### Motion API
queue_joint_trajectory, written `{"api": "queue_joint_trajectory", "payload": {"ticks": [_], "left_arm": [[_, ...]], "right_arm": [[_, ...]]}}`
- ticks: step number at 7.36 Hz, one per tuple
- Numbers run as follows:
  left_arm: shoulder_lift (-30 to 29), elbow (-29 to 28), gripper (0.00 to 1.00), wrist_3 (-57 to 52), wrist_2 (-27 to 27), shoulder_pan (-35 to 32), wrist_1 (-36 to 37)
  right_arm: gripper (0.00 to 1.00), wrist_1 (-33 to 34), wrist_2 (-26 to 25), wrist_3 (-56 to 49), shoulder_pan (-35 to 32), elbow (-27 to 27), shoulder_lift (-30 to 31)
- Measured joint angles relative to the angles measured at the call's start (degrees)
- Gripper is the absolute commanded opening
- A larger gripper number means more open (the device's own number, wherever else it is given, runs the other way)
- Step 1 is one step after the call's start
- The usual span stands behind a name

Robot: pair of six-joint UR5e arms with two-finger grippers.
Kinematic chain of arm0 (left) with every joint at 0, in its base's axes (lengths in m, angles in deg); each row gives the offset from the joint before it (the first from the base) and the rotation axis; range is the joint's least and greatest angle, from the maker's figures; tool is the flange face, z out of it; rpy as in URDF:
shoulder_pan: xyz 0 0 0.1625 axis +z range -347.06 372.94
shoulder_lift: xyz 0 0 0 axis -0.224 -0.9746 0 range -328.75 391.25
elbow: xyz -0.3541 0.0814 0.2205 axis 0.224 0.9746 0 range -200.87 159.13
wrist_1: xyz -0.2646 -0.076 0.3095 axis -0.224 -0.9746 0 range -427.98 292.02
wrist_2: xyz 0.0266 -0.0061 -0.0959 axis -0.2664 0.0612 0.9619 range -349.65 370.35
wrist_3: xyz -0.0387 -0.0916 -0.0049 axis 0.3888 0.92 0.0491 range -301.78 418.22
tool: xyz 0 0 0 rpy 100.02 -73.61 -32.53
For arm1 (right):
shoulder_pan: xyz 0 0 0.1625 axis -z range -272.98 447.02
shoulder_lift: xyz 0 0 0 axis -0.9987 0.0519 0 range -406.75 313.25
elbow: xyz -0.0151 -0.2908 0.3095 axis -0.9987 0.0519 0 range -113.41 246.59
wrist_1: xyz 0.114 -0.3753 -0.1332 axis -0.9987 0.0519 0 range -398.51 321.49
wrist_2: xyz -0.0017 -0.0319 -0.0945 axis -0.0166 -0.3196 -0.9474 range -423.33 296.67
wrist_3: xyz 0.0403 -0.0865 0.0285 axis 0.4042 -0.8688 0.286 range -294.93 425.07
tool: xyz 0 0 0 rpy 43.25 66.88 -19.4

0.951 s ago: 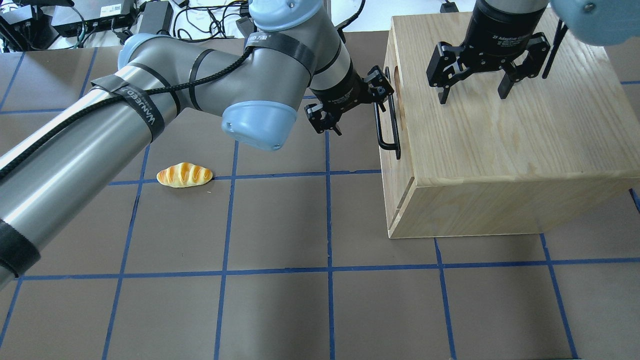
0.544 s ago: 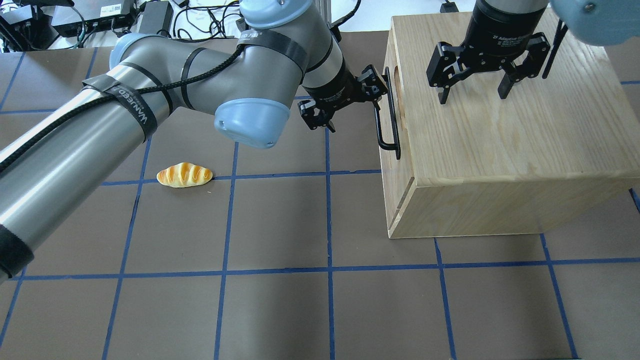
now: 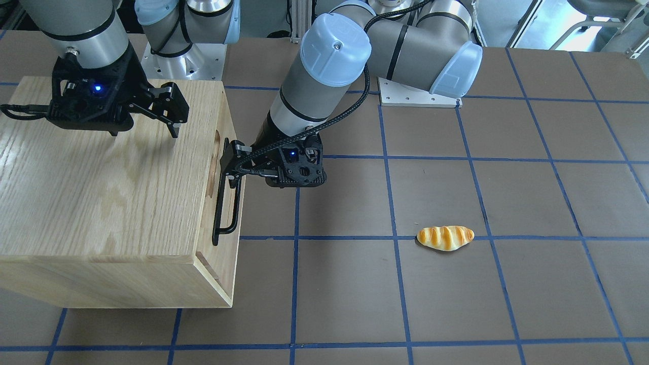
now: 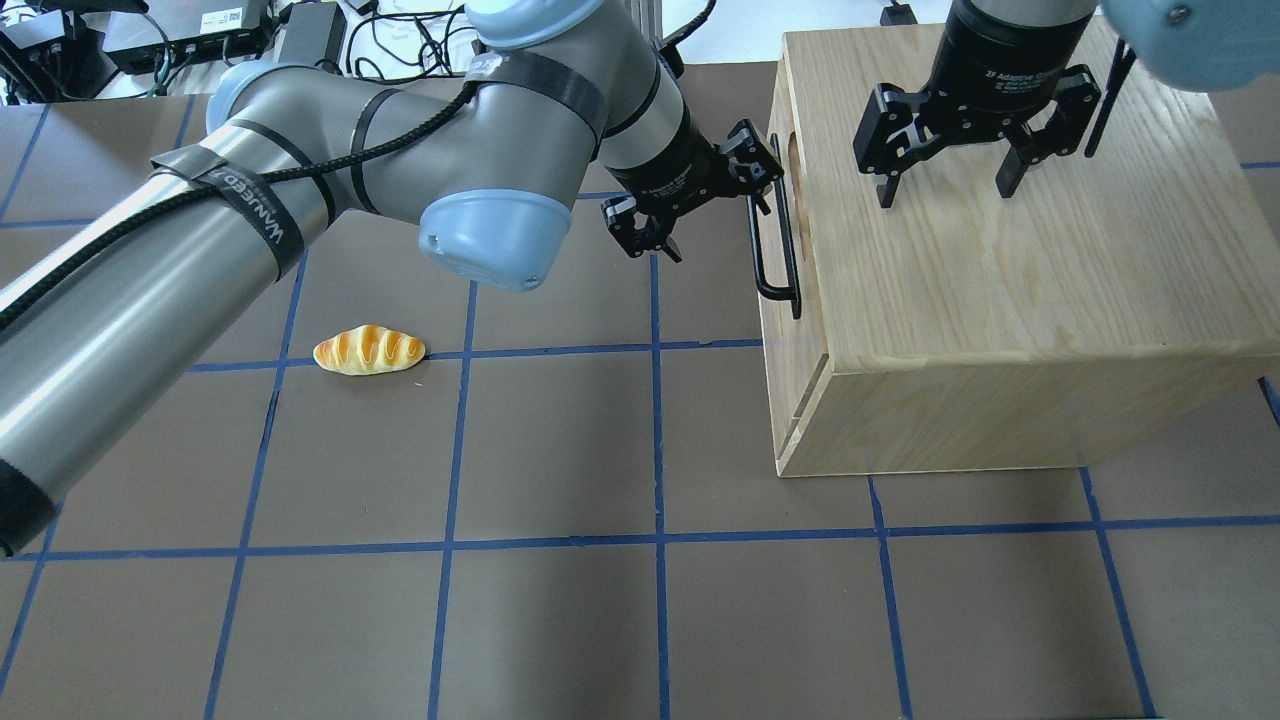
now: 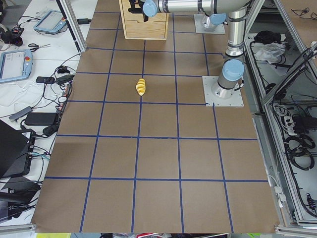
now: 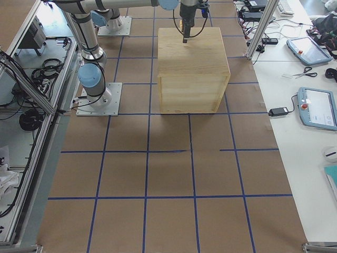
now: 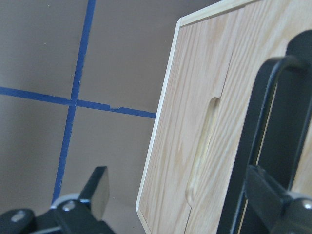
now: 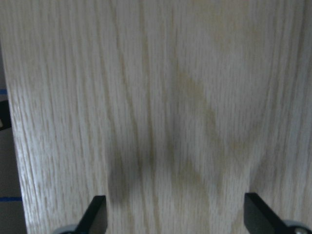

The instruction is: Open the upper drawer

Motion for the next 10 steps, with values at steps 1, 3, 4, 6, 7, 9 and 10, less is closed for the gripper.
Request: {"api": "queue_joint_trajectory", "payload": {"ticks": [1,3,4,6,7,9,10], "left_arm": [[-0.4,0.0,1.00,0.5,0.5,0.1,0.2],[-1.1,0.4,1.00,0.4,0.6,0.1,0.5],[-1.3,0.5,1.00,0.2,0.5,0.1,0.5],[-1.2,0.7,1.00,-2.4,0.4,0.1,0.5],[-1.1,0.8,1.00,-4.2,0.3,0.1,0.5],[-0.7,0.9,1.00,-9.5,-1.2,0.1,0.4],[-0.8,0.9,1.00,-11.6,-1.8,0.0,0.3]], "right_arm": [[1.00,0.0,0.0,0.0,0.0,0.0,0.0],[1.00,0.0,0.0,0.0,0.0,0.0,0.0],[1.00,0.0,0.0,0.0,0.0,0.0,0.0],[1.00,0.0,0.0,0.0,0.0,0.0,0.0],[1.00,0.0,0.0,0.0,0.0,0.0,0.0],[1.00,0.0,0.0,-0.1,0.0,0.0,0.0],[1.00,0.0,0.0,-0.1,0.0,0.0,0.0]]}}
